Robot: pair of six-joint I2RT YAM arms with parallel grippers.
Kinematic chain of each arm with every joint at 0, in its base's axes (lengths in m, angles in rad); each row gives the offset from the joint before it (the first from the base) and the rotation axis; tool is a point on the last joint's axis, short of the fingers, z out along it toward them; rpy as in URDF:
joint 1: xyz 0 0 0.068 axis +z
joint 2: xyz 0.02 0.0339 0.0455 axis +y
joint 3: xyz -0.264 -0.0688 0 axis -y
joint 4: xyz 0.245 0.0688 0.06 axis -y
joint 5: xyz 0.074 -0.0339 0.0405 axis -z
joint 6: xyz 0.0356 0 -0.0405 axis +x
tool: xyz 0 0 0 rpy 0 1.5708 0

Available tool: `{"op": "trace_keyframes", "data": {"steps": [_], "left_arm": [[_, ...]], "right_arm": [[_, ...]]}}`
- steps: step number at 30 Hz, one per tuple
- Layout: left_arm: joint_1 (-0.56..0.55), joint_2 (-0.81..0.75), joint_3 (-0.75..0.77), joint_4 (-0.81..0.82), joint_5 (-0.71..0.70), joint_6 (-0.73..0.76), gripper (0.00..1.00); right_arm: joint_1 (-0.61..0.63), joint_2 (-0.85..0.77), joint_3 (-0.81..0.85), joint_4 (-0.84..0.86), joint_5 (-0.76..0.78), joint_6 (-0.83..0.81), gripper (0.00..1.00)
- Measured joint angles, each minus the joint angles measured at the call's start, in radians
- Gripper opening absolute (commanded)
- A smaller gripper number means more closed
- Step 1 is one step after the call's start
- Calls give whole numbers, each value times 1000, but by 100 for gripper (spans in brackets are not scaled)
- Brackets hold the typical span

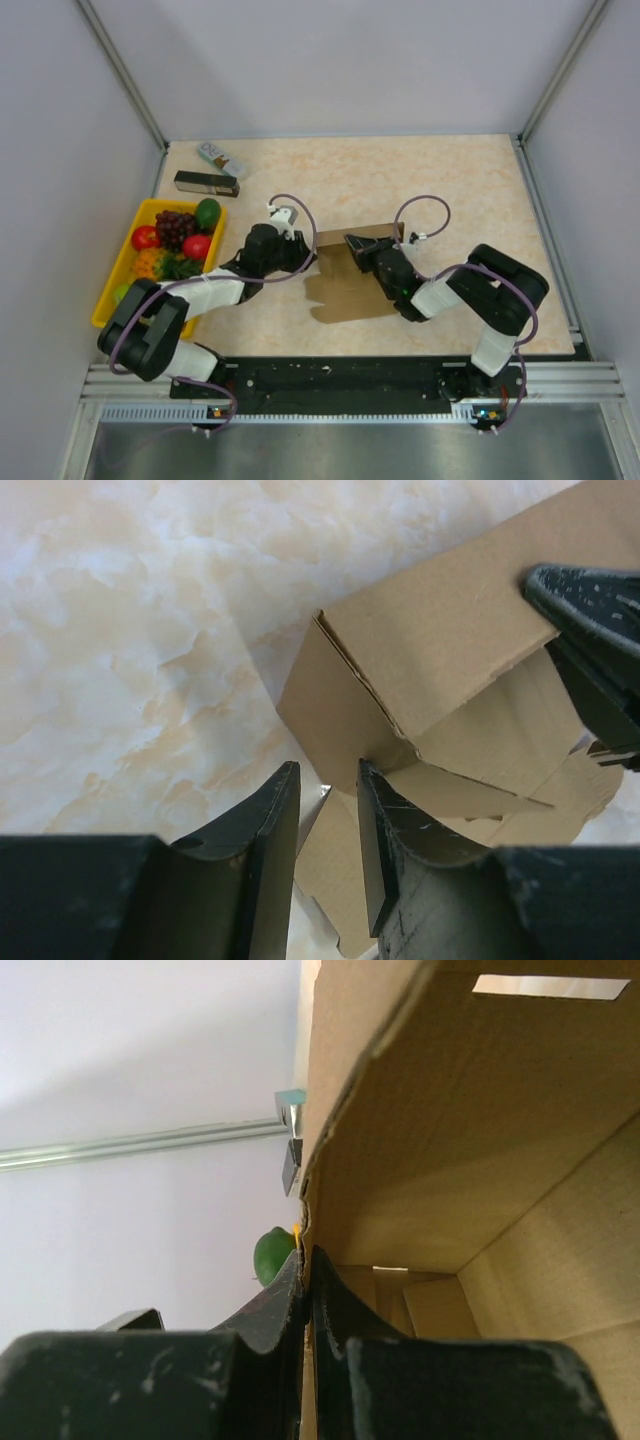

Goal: Fold the paper box

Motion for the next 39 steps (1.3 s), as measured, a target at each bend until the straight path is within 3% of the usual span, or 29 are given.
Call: {"op": "trace_keyframes", "data": {"steps": [11, 19, 22, 31, 39], "left_arm": [[-159, -43, -69, 90, -229, 84, 52], [-213, -28, -83, 180, -381, 145, 48], [-224, -4, -84, 219, -410, 164, 50], [-264, 11, -166, 369, -448, 195, 43], [-346, 100, -221, 534, -576, 253, 46]], "right_arm": [[0, -17, -9, -20, 1, 19, 1], [0, -49, -9, -44, 0, 41, 1], [0, -49, -9, -49, 0, 56, 0], [3, -50, -36, -48, -3, 48, 0], [22, -50, -55, -21, 6, 75, 0]]}}
